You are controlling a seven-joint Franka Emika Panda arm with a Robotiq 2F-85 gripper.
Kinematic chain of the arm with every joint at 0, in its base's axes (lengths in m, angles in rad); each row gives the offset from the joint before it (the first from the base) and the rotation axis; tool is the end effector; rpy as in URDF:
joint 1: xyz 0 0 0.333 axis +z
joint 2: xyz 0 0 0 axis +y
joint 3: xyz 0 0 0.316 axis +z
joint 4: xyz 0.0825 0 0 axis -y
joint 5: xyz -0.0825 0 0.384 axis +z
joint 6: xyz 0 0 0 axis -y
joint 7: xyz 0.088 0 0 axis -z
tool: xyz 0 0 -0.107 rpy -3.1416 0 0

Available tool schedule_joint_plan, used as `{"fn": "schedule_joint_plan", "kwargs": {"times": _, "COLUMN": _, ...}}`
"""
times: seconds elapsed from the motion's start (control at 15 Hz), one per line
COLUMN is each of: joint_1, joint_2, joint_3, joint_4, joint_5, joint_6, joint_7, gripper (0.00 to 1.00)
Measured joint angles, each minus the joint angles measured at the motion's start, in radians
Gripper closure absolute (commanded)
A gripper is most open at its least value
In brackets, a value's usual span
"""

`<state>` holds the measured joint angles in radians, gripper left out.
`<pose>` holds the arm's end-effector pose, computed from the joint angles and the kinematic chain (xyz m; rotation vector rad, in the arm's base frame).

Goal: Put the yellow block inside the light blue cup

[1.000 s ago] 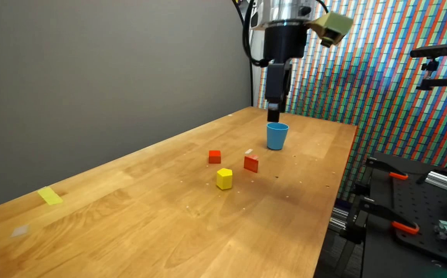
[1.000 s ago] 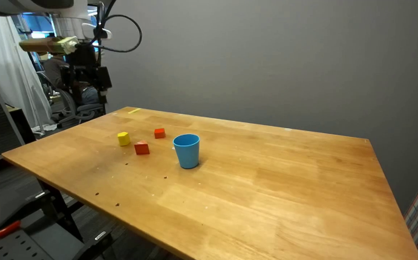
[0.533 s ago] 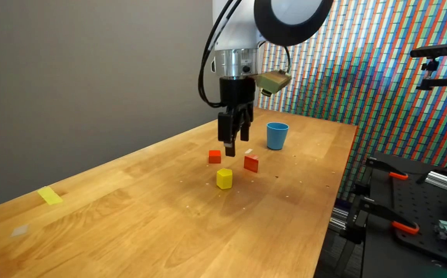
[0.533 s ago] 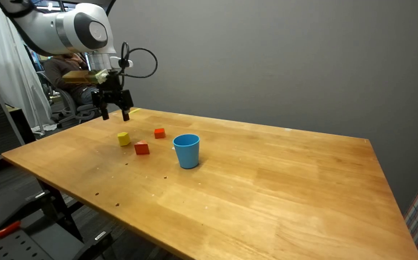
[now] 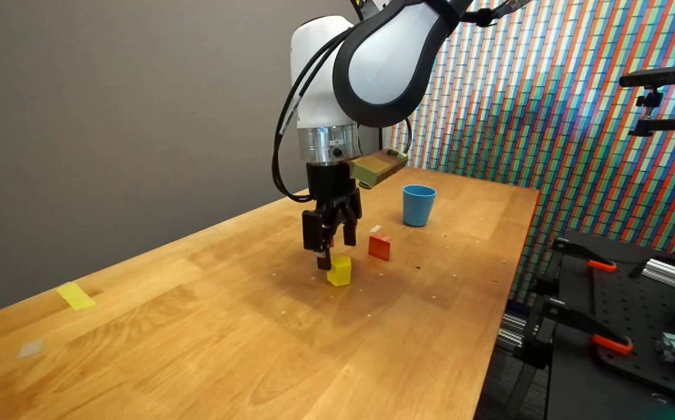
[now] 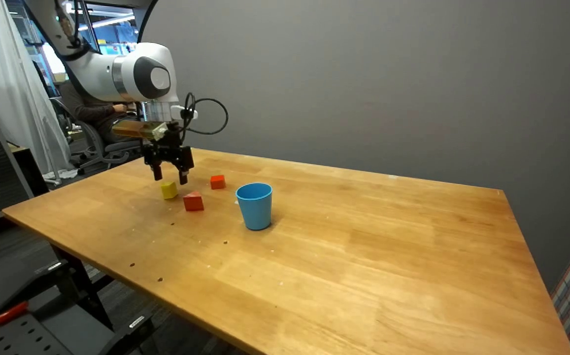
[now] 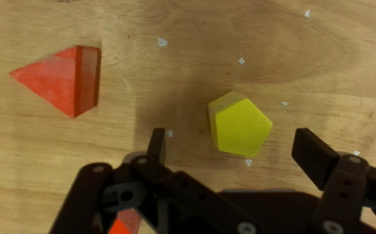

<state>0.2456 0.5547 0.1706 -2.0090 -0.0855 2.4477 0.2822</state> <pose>0.5413 0.2389 0.1696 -3.1224 -0.2855 0.1772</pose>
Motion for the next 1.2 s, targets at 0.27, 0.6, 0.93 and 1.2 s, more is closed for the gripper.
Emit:
{"fn": "schedule_joint_plan", "kwargs": {"times": 0.27, "joint_1": 0.005, "joint_2": 0.060, "joint_3": -0.002, "joint_4": 0.046, "joint_5": 0.018, "joint_6": -0.001, "joint_7": 0.000, "gripper": 0.51}}
{"fn": "schedule_joint_plan", "kwargs": {"times": 0.6, "joint_1": 0.005, "joint_2": 0.072, "joint_3": -0.007, "joint_4": 0.054, "joint_5": 0.108, "joint_6": -0.011, "joint_7": 0.018, "gripper": 0.81}}
{"fn": "schedule_joint_plan", "kwargs": {"times": 0.93, "joint_1": 0.010, "joint_2": 0.042, "joint_3": -0.024, "joint_4": 0.033, "joint_5": 0.146, "joint_6": -0.009, "joint_7": 0.091, "gripper": 0.81}}
{"fn": "schedule_joint_plan", "kwargs": {"times": 1.2, "joint_1": 0.042, "joint_2": -0.119, "joint_3": -0.097, "joint_4": -0.068, "joint_5": 0.138, "joint_6": 0.023, "joint_7": 0.228, "gripper": 0.81}}
